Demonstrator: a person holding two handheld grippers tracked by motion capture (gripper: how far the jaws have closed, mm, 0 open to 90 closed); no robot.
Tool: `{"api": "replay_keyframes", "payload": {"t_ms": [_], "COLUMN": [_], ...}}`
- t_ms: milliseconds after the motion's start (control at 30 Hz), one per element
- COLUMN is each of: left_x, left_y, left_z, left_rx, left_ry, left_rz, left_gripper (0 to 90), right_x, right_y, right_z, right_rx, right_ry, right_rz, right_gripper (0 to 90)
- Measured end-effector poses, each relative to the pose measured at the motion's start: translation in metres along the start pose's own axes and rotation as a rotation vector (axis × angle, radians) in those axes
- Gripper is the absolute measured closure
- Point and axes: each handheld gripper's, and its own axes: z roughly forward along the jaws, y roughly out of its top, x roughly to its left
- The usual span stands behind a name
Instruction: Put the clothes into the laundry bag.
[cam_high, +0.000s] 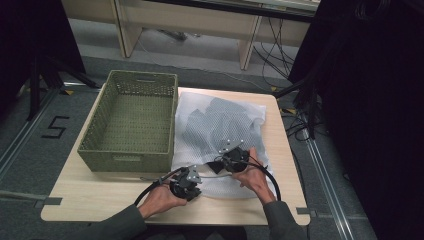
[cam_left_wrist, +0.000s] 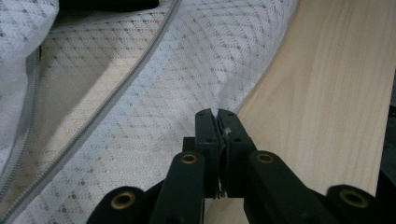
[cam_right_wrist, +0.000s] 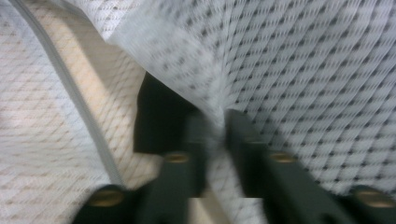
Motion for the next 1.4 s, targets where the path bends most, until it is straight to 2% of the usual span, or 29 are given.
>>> {"api": "replay_keyframes", "payload": {"t_ms": [100, 167, 200, 233, 267, 300, 333, 367, 433, 500, 533, 567, 600, 633, 667, 733, 800, 833, 867, 900, 967, 1033, 1167, 1200, 1233, 1267, 1300, 1367, 1400], "left_x": [0.0, 0.0, 0.0, 0.0, 0.0, 0.001, 0.0, 0.001, 0.0, 0.0, 0.0, 0.0, 0.001, 0.001, 0.001, 0.001, 0.001, 0.001, 0.001, 0.001, 0.001, 0.001, 0.001, 0.0, 0.001, 0.001, 0.0, 0.001, 0.0], "left_y": [0.0, 0.0, 0.0, 0.001, 0.0, 0.001, 0.0, 0.001, 0.0, 0.0, 0.0, 0.0, 0.001, 0.001, 0.001, 0.001, 0.001, 0.0, 0.0, 0.0, 0.0, 0.0, 0.0, -0.001, 0.0, 0.0, 0.0, 0.0, 0.0], "left_z": [0.0, 0.0, 0.0, 0.0, 0.0, -0.001, 0.0, 0.0, 0.0, -0.001, 0.0, 0.0, -0.002, -0.002, -0.002, -0.001, -0.002, -0.001, -0.001, -0.001, -0.001, -0.001, -0.001, 0.0, -0.001, 0.0, -0.001, -0.001, 0.0], "left_rx": [0.004, -0.001, -0.001, 0.004, 0.007, 0.015, -0.003, 0.004, -0.002, 0.012, 0.005, 0.005, 0.022, 0.022, 0.022, 0.016, 0.022, 0.019, 0.013, 0.01, 0.013, 0.014, 0.013, -0.003, 0.006, 0.002, 0.003, 0.0, 0.003], "left_ry": [-0.001, 0.003, 0.003, -0.016, -0.002, 0.002, 0.006, 0.005, 0.005, 0.003, 0.005, 0.005, 0.011, 0.011, 0.011, 0.013, 0.01, 0.01, 0.009, 0.01, 0.009, 0.003, 0.0, 0.001, 0.0, -0.005, 0.0, 0.005, 0.001], "left_rz": [0.001, 0.0, 0.0, 0.005, -0.003, 0.016, 0.0, 0.018, 0.003, 0.014, 0.015, 0.015, 0.048, 0.046, 0.046, 0.043, 0.048, 0.045, 0.037, 0.037, 0.038, 0.032, 0.017, -0.001, 0.009, -0.003, -0.004, 0.013, -0.004], "left_gripper": [86.8, 86.9, 87.0, 87.0, 87.2, 87.2, 87.3, 87.5, 87.7, 87.9, 88.1, 88.3, 88.5, 88.6, 88.7, 88.8, 88.8, 88.8, 88.8, 88.9, 88.8, 88.8, 88.7, 88.7, 88.7, 88.7, 88.7, 88.7, 88.7], "right_x": [0.002, 0.006, 0.006, 0.007, 0.013, 0.014, 0.016, 0.017, 0.014, 0.009, 0.008, 0.008, 0.0, -0.003, -0.003, -0.012, -0.026, -0.026, -0.031, -0.037, -0.038, -0.04, -0.039, -0.038, -0.037, -0.037, -0.035, -0.032, -0.027], "right_y": [0.006, 0.006, 0.006, 0.006, 0.003, 0.002, 0.001, 0.001, 0.002, 0.004, 0.004, 0.004, 0.006, 0.007, 0.007, 0.009, 0.012, 0.012, 0.012, 0.012, 0.012, 0.012, 0.012, 0.012, 0.012, 0.012, 0.011, 0.011, 0.009], "right_z": [-0.011, -0.014, -0.014, -0.012, -0.001, 0.005, 0.011, 0.017, 0.022, 0.026, 0.029, 0.029, 0.034, 0.034, 0.034, 0.039, 0.047, 0.047, 0.049, 0.051, 0.051, 0.045, 0.032, 0.026, 0.011, 0.011, -0.005, -0.013, -0.026], "right_rx": [-0.039, -0.031, -0.031, -0.015, 0.023, 0.047, 0.059, 0.07, 0.073, 0.062, 0.047, 0.047, 0.048, 0.053, 0.053, 0.046, 0.04, 0.04, 0.032, 0.023, 0.024, 0.013, 0.001, -0.018, -0.045, -0.045, -0.05, -0.056, -0.053], "right_ry": [0.043, 0.115, 0.115, 0.144, 0.179, 0.19, 0.19, 0.185, 0.181, 0.138, 0.123, 0.123, 0.09, 0.067, 0.067, 0.016, -0.06, -0.06, -0.083, -0.077, -0.079, -0.075, -0.02, -0.04, 0.006, 0.006, 0.029, 0.047, 0.074], "right_rz": [0.015, 0.057, 0.057, 0.041, 0.034, 0.024, 0.018, 0.004, 0.018, 0.023, 0.051, 0.051, 0.049, 0.082, 0.082, 0.092, 0.113, 0.113, 0.119, 0.145, 0.14, 0.149, 0.147, 0.137, 0.137, 0.137, 0.129, 0.146, 0.147], "right_gripper": [90.0, 90.0, 90.0, 90.0, 90.0, 90.0, 90.0, 90.0, 90.0, 90.0, 90.0, 90.0, 90.0, 90.0, 90.0, 90.0, 90.0, 90.0, 90.0, 90.0, 90.0, 90.0, 90.0, 90.0, 90.0, 90.0, 90.0, 90.0, 90.0]}}
